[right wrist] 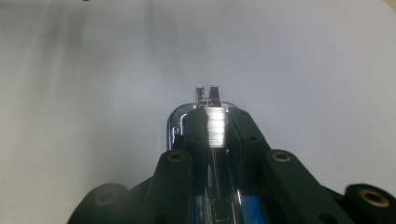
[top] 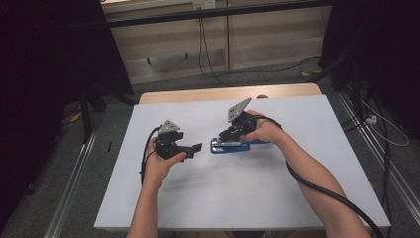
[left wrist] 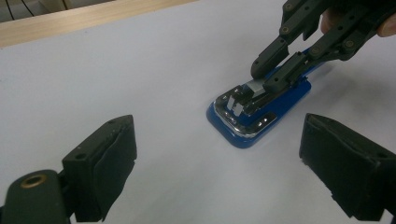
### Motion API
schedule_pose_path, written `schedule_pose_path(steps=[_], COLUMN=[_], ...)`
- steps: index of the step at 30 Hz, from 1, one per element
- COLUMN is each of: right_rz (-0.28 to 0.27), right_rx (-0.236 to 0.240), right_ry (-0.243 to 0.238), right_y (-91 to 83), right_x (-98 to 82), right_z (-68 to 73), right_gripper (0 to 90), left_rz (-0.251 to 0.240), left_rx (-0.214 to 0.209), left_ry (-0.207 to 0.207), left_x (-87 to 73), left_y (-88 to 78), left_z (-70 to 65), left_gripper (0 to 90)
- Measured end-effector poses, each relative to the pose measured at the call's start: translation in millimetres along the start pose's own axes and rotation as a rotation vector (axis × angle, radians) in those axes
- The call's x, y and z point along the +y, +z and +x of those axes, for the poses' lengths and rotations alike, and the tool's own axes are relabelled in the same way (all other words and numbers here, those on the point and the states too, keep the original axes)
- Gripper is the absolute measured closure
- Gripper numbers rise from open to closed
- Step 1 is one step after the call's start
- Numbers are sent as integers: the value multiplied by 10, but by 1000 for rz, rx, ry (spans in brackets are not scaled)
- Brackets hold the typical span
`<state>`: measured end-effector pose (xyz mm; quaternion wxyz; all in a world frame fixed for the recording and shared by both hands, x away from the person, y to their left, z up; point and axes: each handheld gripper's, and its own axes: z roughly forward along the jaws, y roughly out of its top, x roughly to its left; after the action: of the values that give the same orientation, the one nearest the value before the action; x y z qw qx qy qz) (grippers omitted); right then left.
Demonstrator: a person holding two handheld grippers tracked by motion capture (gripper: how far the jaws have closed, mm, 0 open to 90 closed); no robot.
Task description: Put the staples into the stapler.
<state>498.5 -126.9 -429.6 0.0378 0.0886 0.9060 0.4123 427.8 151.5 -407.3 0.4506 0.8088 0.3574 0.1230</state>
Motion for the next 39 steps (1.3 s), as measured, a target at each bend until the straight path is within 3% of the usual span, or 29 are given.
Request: schedule_pose_path(steps=[39], right_rz=[17], right_rx=[34], right_ry=[-48], right_y=[88], right_x=[56], right_z=[-19], right_gripper=[788], left_rz=[3], left_rx=[7], left_ry=[-6], left_x=[-11], left_y=[5], left_z=[15], left_gripper=[112])
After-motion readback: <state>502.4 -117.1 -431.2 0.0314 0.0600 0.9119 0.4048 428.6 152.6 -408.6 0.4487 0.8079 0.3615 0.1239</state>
